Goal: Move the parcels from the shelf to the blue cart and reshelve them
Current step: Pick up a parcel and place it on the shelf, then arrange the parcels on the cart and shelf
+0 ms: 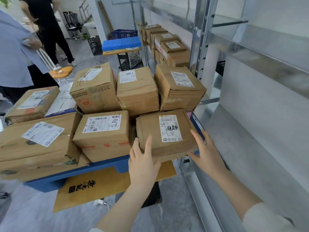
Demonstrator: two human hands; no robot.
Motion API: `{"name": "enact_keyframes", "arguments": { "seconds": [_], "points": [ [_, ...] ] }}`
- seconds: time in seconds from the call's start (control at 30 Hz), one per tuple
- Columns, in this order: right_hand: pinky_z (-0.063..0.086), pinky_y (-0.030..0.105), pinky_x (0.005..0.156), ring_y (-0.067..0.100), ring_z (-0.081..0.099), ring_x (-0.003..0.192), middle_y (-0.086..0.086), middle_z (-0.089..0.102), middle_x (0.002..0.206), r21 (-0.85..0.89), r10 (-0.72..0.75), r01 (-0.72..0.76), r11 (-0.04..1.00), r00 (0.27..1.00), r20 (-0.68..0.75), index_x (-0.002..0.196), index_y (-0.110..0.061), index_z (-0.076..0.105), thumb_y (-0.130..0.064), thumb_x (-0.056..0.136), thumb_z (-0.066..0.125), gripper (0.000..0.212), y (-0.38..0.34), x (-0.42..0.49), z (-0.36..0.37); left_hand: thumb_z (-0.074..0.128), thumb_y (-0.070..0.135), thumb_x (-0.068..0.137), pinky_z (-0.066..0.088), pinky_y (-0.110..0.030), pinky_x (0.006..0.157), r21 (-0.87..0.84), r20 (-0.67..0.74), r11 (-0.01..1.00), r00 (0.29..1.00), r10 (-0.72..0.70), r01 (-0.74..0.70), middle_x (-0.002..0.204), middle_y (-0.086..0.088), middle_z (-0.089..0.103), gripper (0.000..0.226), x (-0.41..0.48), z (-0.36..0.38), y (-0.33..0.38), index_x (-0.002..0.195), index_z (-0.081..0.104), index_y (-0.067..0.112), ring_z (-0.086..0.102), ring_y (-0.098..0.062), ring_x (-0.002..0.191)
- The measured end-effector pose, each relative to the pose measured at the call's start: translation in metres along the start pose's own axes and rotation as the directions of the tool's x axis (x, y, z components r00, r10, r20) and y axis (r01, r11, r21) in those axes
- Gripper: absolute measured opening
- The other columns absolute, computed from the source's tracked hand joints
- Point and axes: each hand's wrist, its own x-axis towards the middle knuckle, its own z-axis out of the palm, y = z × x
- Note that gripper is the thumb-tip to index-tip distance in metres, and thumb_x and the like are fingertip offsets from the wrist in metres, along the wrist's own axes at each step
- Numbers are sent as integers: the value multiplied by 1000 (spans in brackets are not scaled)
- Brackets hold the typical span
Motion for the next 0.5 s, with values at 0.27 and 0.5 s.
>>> {"name": "enact_keyframes", "arguments": {
  "seconds": [0.27, 0.5],
  "points": [
    [32, 43, 106, 35, 25, 138, 14, 17, 155, -166, 169, -179, 970, 983, -72, 150, -26, 22, -30, 81, 71, 85, 12, -66, -56, 71, 38, 79, 20, -51, 114, 176, 46, 880, 897, 440, -441, 156, -18, 22, 84, -34, -12, 36, 150, 28, 25, 20, -38, 144],
    [16, 37, 114, 27, 12, 144, 11, 5, 158, -290, 319, -410, 864, 894, -315, 150, -29, 16, -36, 85, 66, 83, 21, -201, -128, 63, 44, 85, 16, -51, 116, 56, 148, 698, 697, 701, -714, 159, -15, 11, 87, -94, -1, 102, 154, 12, 26, 12, -36, 146]
  ]
}}
